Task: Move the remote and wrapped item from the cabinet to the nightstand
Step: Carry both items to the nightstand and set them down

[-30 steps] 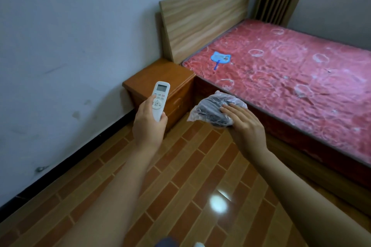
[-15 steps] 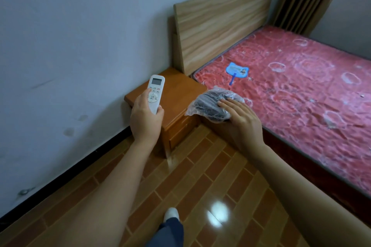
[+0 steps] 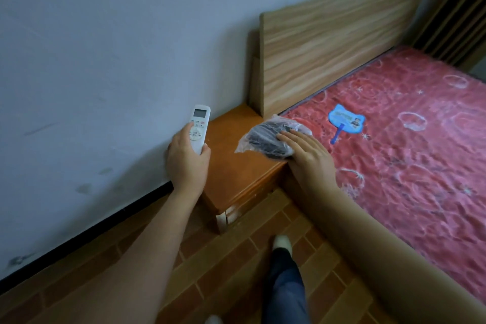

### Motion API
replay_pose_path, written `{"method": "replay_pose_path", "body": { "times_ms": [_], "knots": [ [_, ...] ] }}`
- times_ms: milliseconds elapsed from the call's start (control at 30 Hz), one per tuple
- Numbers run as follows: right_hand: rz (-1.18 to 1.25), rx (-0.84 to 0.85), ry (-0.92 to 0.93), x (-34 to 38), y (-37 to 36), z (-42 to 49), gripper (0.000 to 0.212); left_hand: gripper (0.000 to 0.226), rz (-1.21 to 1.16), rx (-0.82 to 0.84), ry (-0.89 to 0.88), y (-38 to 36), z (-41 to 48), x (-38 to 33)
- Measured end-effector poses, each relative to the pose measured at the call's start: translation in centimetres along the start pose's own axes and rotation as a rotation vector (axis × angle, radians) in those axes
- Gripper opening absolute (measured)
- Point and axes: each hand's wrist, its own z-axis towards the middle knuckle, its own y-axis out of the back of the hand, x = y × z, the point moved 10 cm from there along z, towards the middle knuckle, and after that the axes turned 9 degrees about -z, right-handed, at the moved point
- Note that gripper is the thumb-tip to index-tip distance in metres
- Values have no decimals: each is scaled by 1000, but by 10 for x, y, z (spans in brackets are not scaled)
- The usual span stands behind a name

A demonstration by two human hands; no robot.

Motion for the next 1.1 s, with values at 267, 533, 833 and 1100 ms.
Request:
{"method": "replay_pose_path", "body": {
  "times_ms": [267, 533, 833, 1100],
  "knots": [
    [127, 116, 183, -83, -114, 73, 38, 51, 60, -156, 217, -82, 53, 22],
    [275, 254, 255, -113, -205, 96, 40, 53, 121, -211, 379, -133, 71, 52],
    [304, 400, 238, -120, -316, 58, 37, 51, 195, -137, 476, -205, 70, 134],
    [293, 490, 191, -120, -405, 25, 40, 52, 208, -88, 587, -267, 50, 217]
  ]
}}
